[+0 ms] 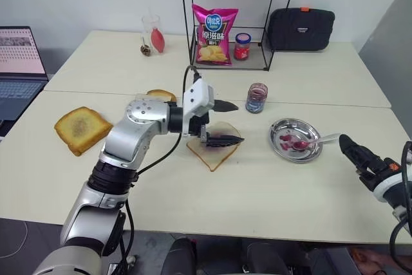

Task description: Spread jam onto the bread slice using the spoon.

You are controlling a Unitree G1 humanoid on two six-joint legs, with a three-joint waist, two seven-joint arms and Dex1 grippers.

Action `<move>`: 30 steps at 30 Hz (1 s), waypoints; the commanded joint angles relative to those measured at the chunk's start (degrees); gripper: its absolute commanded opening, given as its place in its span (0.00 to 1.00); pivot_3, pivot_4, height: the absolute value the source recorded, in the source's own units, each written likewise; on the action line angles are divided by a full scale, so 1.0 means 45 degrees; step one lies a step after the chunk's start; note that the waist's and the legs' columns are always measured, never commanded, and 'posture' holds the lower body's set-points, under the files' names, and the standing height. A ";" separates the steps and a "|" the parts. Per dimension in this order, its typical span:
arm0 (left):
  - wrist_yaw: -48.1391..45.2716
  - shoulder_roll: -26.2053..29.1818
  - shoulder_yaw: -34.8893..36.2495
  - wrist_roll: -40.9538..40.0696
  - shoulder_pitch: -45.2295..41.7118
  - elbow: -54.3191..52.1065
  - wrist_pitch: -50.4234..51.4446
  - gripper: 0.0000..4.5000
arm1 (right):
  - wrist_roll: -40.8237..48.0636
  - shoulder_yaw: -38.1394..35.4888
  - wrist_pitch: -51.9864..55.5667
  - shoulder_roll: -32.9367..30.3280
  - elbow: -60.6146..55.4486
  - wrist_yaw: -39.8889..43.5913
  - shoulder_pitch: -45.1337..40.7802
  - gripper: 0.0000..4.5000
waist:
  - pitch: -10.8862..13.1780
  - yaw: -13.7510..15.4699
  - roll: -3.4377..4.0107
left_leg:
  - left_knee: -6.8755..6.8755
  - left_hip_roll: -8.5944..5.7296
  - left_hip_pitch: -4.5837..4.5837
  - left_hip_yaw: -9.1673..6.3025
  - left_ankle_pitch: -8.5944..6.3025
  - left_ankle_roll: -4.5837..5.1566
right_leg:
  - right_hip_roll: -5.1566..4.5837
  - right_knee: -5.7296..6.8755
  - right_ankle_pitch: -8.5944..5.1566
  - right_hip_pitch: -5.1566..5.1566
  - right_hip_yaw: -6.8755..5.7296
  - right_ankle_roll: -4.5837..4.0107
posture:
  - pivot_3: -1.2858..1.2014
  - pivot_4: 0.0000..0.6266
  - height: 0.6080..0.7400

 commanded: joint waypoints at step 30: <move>0.1973 -0.1291 -0.0694 0.0682 0.0662 -0.1243 0.0364 1.00 | -0.2349 0.1765 -0.0474 0.0687 0.7034 0.2457 -0.4825 0.61 | 0.0000 -0.0103 0.0012 | -0.0028 -0.0026 0.0091 0.0211 0.0045 0.0079 | -0.0004 0.0026 0.0042 -0.0007 0.0226 0.0053 | 0.52 0.24 1.00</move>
